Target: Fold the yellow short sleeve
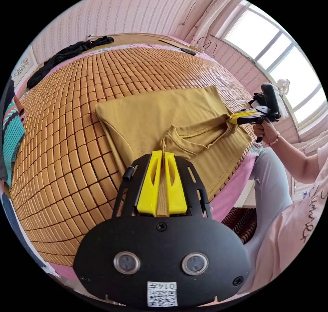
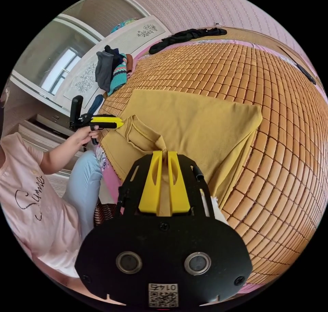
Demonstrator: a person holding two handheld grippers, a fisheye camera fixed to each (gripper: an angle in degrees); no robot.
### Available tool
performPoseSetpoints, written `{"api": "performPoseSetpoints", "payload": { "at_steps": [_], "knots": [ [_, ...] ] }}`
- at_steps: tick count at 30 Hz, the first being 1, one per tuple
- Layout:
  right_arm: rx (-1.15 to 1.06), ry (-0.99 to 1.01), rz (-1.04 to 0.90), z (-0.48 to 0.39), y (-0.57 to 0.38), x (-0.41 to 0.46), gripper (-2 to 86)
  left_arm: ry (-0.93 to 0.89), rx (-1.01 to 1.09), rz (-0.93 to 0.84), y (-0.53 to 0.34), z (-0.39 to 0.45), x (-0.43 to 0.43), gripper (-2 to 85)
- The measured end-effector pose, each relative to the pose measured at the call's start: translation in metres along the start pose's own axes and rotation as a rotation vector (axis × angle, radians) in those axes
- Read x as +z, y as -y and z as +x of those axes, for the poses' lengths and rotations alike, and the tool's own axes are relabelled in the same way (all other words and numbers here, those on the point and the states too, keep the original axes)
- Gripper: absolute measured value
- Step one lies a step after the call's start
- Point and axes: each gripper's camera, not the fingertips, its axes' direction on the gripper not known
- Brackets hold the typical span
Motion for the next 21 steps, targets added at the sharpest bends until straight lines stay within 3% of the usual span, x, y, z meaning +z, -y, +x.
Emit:
{"api": "performPoseSetpoints", "payload": {
  "at_steps": [3, 7, 11, 18, 21],
  "knots": [
    [-0.079, 0.051, -0.030, -0.020, -0.021, -0.002, 2.5, -0.039, 0.048, 0.042, -0.020, 0.017, -0.018, -0.2],
    [-0.137, -0.002, -0.195, -0.041, -0.051, 0.014, 4.9, -0.106, -0.006, -0.055, -0.044, 0.023, -0.020, 2.3],
    [-0.077, -0.007, -0.247, -0.041, -0.069, 0.018, 6.0, -0.122, -0.051, -0.063, -0.058, 0.032, -0.033, 4.1],
    [0.319, -0.226, 0.102, -0.028, -0.097, -0.016, 9.9, -0.113, 0.030, 0.009, -0.007, 0.066, -0.022, 4.6],
    [0.449, -0.299, 0.165, -0.019, -0.114, -0.012, 13.3, -0.122, 0.086, 0.033, 0.022, 0.080, -0.013, 4.7]
  ]
}}
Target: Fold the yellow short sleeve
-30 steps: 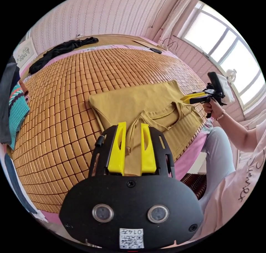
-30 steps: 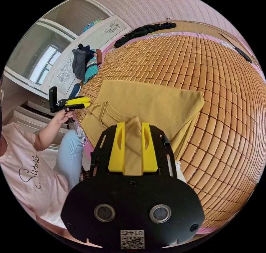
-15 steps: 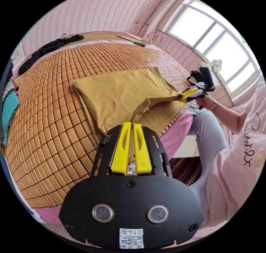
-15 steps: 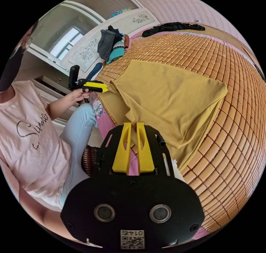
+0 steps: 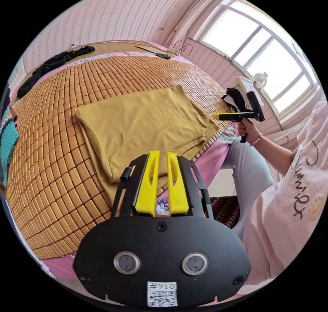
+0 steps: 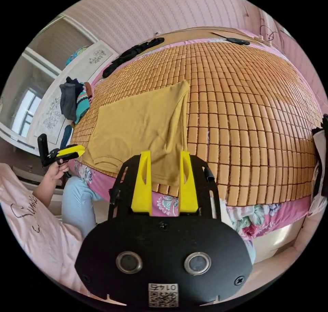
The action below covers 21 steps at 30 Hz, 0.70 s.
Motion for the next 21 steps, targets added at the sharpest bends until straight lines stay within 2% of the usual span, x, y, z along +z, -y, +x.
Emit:
{"api": "performPoseSetpoints", "payload": {
  "at_steps": [6, 8, 10, 13, 17, 21],
  "knots": [
    [0.098, 0.097, 0.057, 0.012, -0.016, 0.016, 14.7, -0.036, 0.079, 0.014, 0.063, 0.023, 0.033, 4.7],
    [0.120, 0.130, 0.080, 0.016, -0.022, 0.021, 11.7, -0.035, 0.115, 0.005, 0.092, 0.028, 0.045, 4.8],
    [0.115, 0.182, 0.042, 0.021, -0.029, 0.034, 5.1, -0.059, 0.165, -0.002, 0.126, 0.035, 0.057, 4.8],
    [0.126, 0.204, 0.080, 0.029, -0.041, 0.034, 2.6, -0.054, 0.246, 0.004, 0.189, 0.050, 0.077, 4.8],
    [0.124, 0.223, 0.079, 0.035, -0.045, 0.035, 2.6, -0.052, 0.300, 0.008, 0.269, 0.072, 0.113, 6.1],
    [0.146, 0.211, 0.124, 0.039, -0.051, 0.031, 5.8, 0.010, 0.341, -0.083, 0.322, 0.099, 0.162, 8.9]
  ]
}}
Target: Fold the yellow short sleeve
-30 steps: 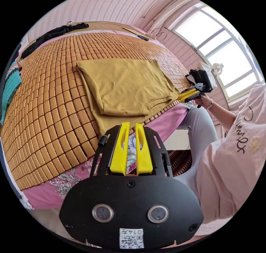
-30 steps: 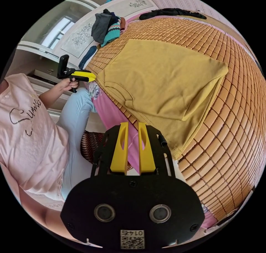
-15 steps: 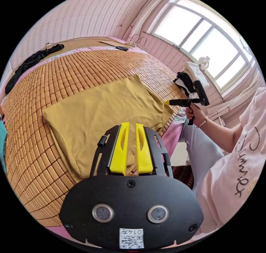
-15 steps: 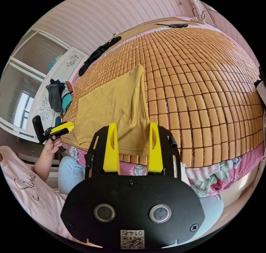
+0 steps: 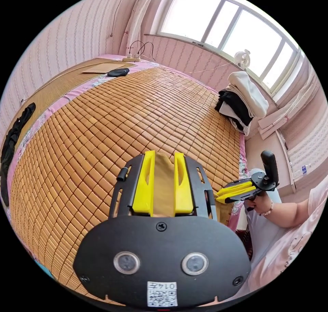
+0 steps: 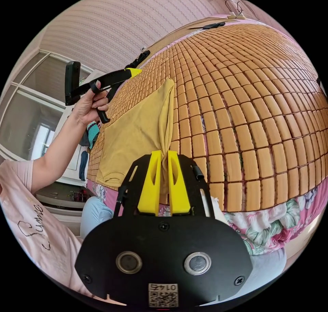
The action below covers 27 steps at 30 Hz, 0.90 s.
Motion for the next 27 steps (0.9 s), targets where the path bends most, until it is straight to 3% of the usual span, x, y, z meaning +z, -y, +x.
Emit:
{"api": "performPoseSetpoints", "payload": {
  "at_steps": [5, 9, 16, 20, 24, 27],
  "knots": [
    [-0.054, -0.048, -0.002, -0.007, -0.001, 0.001, 10.2, 0.056, 0.023, -0.120, 0.025, 0.010, 0.041, 10.4],
    [-0.064, -0.066, -0.044, -0.006, 0.002, 0.013, 4.8, 0.041, 0.001, -0.239, 0.027, 0.008, 0.070, 7.8],
    [0.043, 0.155, 0.028, 0.026, 0.004, -0.014, 1.8, -0.061, -0.044, -0.178, 0.037, 0.002, 0.062, 3.8],
    [0.039, 0.146, 0.123, 0.032, 0.005, -0.051, 1.5, -0.141, -0.012, -0.032, 0.045, 0.013, 0.040, 3.6],
    [-0.015, 0.173, 0.178, 0.033, 0.005, -0.083, 1.5, -0.227, -0.041, 0.072, 0.040, 0.014, 0.015, 3.5],
    [-0.109, 0.218, 0.143, 0.008, 0.016, -0.082, 1.7, -0.195, -0.022, 0.092, 0.015, 0.006, -0.011, 3.6]
  ]
}}
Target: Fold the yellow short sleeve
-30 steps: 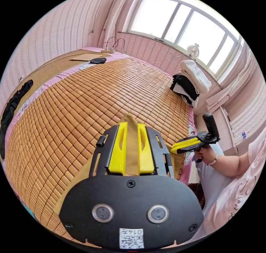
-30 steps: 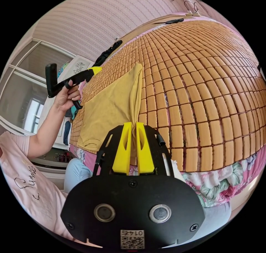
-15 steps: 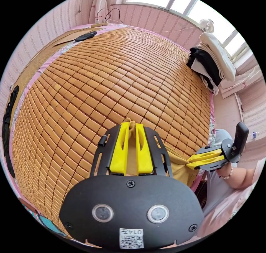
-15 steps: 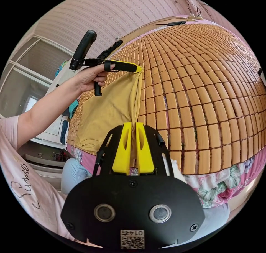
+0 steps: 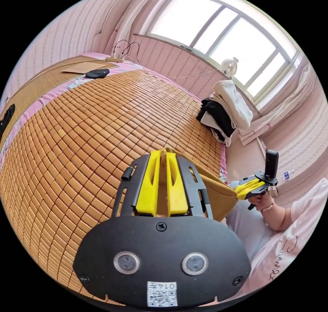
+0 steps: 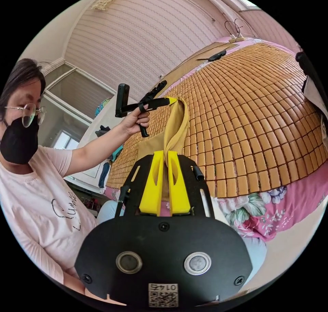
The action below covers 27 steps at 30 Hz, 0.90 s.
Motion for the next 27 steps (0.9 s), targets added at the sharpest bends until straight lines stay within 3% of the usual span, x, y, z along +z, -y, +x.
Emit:
{"api": "performPoseSetpoints", "payload": {
  "at_steps": [4, 10, 14, 17, 23, 24, 27],
  "knots": [
    [-0.133, 0.179, -0.158, -0.057, 0.030, 0.068, 2.4, 0.076, -0.049, 0.054, -0.050, -0.015, -0.063, 3.7],
    [-0.218, 0.268, -0.451, -0.122, 0.038, 0.209, 9.6, 0.400, -0.403, 0.054, -0.185, -0.069, -0.146, 6.6],
    [-0.250, 0.234, -0.545, -0.128, 0.035, 0.222, 10.6, 0.413, -0.581, 0.105, -0.278, -0.062, -0.178, 6.6],
    [-0.235, 0.205, -0.567, -0.123, 0.044, 0.213, 9.7, 0.389, -0.604, 0.120, -0.320, -0.022, -0.177, 6.0],
    [-0.285, -0.061, -0.585, -0.133, 0.059, 0.229, 11.3, 0.315, -0.582, 0.168, -0.355, 0.056, -0.153, 6.1],
    [-0.292, -0.061, -0.583, -0.136, 0.063, 0.237, 11.4, 0.304, -0.581, 0.176, -0.359, 0.065, -0.151, 6.3],
    [-0.312, 0.223, -0.736, -0.153, 0.065, 0.260, 10.2, 0.318, -0.607, 0.191, -0.373, 0.076, -0.152, 6.4]
  ]
}}
